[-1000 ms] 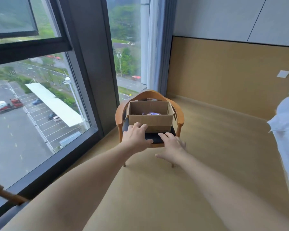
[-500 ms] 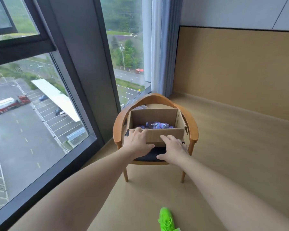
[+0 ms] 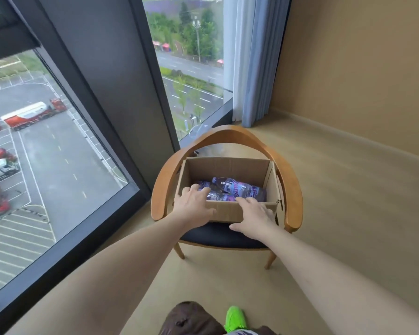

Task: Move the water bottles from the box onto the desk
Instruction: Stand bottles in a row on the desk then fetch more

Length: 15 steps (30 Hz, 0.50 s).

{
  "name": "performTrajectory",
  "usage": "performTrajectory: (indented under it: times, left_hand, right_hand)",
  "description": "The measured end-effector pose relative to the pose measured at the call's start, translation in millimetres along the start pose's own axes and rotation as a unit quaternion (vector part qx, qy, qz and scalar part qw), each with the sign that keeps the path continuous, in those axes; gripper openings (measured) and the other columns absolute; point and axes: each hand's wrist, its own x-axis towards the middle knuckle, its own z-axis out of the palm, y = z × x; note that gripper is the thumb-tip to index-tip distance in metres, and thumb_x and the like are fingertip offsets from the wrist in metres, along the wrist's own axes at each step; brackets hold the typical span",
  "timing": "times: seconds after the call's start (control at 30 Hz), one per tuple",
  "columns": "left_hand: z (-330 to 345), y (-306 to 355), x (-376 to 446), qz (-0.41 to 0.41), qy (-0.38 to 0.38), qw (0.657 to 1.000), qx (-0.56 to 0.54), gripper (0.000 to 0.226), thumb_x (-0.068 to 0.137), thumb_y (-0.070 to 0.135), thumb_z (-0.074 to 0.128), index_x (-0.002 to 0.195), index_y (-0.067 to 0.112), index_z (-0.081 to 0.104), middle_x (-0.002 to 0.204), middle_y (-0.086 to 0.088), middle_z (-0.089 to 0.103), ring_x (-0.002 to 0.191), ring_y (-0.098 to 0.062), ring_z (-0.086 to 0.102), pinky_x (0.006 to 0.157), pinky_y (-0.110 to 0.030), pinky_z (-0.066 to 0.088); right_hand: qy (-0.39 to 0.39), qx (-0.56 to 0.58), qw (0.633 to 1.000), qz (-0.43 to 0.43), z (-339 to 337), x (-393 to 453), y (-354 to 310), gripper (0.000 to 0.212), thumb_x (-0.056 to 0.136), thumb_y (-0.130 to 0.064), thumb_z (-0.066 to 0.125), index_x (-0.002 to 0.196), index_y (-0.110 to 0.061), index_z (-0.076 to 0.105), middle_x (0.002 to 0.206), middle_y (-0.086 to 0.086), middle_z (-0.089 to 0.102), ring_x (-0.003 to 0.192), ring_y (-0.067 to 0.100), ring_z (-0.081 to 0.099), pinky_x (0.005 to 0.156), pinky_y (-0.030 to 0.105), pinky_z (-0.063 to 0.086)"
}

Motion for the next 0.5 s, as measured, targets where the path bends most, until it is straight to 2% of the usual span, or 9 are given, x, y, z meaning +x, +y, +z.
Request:
performTrajectory:
  times: [0.23,0.5]
  left_hand:
    - [10,4,72,0.037,-0.044,0.998,0.039,0.064,0.091,0.054,0.06,0.147,0.028,0.043,0.145,-0.005,0.046,0.133,-0.031,0.042,0.104,-0.05,0.041]
    - [31,-18,195,0.04,-0.122,0.992,0.0,0.057,0.09,0.043,0.063,0.142,0.025,0.048,0.136,-0.005,0.048,0.129,-0.031,0.042,0.101,-0.049,0.042]
  right_hand:
    - [-0.042,-0.005,0.999,0.007,7,69,5,0.084,0.082,-0.06,0.071,0.151,-0.034,0.031,0.154,0.002,0.039,0.135,0.032,0.042,0.107,0.05,0.038]
    - [-0.087,0.002,0.994,0.061,5,189,6,0.083,0.088,-0.057,0.065,0.157,-0.032,0.025,0.16,0.004,0.034,0.142,0.034,0.037,0.112,0.051,0.034]
